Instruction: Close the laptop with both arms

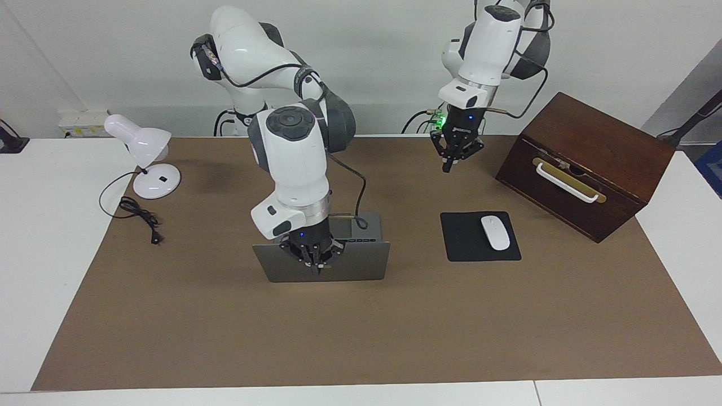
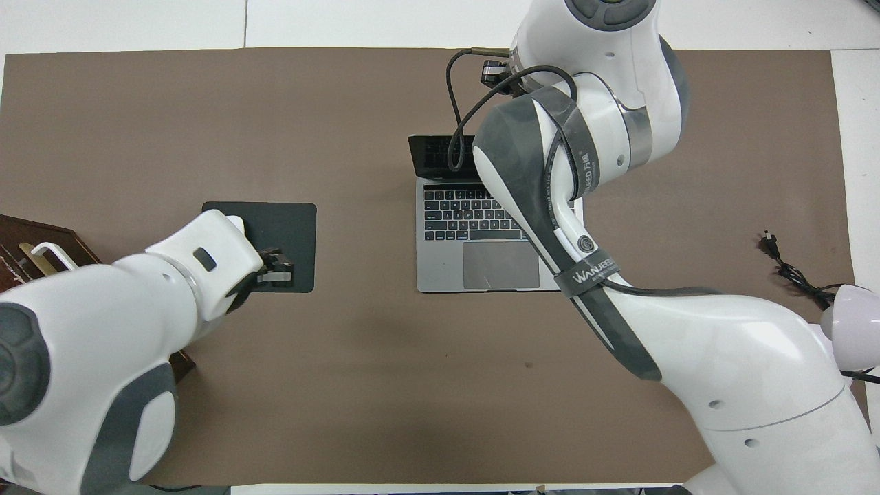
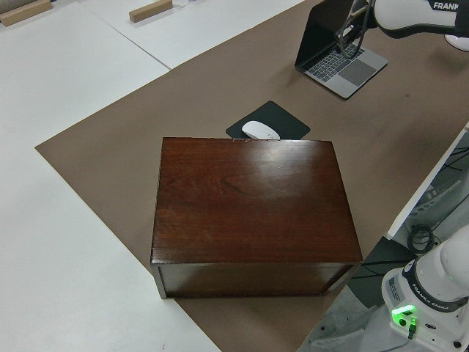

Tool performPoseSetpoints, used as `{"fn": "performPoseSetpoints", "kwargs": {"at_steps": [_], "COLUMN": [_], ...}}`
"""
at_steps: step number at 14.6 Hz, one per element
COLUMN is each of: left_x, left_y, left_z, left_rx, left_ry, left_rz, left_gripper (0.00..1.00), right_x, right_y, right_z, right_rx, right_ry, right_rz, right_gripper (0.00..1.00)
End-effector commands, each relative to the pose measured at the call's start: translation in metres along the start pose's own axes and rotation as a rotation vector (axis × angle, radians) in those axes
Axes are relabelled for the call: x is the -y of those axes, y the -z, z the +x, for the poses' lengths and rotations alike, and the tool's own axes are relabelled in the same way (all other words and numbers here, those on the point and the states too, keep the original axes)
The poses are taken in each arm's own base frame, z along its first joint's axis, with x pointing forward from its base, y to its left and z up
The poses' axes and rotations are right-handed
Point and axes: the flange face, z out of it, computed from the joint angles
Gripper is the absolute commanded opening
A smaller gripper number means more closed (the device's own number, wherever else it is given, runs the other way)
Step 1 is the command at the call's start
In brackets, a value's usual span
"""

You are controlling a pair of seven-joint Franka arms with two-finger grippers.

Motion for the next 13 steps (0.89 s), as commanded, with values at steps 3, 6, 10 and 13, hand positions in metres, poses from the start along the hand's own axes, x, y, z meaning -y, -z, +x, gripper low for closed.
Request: {"fn": "performPoseSetpoints", "kwargs": {"at_steps": [3,6,10,13], "left_x": [-0.023,-0.045,-0.077,-0.086], "left_y": [-0.029,-0.062,-0.125,-0.152], "left_z": [-0.036,-0.05,-0.069,-0.08], "left_rx": [-0.132,-0.182,-0.241,-0.267], "left_ry": [-0.044,-0.09,-0.153,-0.193], "left_rz": [-0.075,-0.115,-0.169,-0.186], "left_gripper": [0.0,0.0,0.0,0.0], "right_x": [-0.003,-0.003,-0.004,-0.006], "right_y": [-0.004,-0.003,-0.005,-0.005], "right_z": [0.001,0.001,0.001,0.002], "right_rx": [-0.011,-0.012,-0.009,-0.005], "right_ry": [-0.017,-0.017,-0.019,-0.023], "right_rz": [-0.008,-0.009,-0.009,-0.003], "right_gripper": [0.0,0.0,0.0,0.0]}}
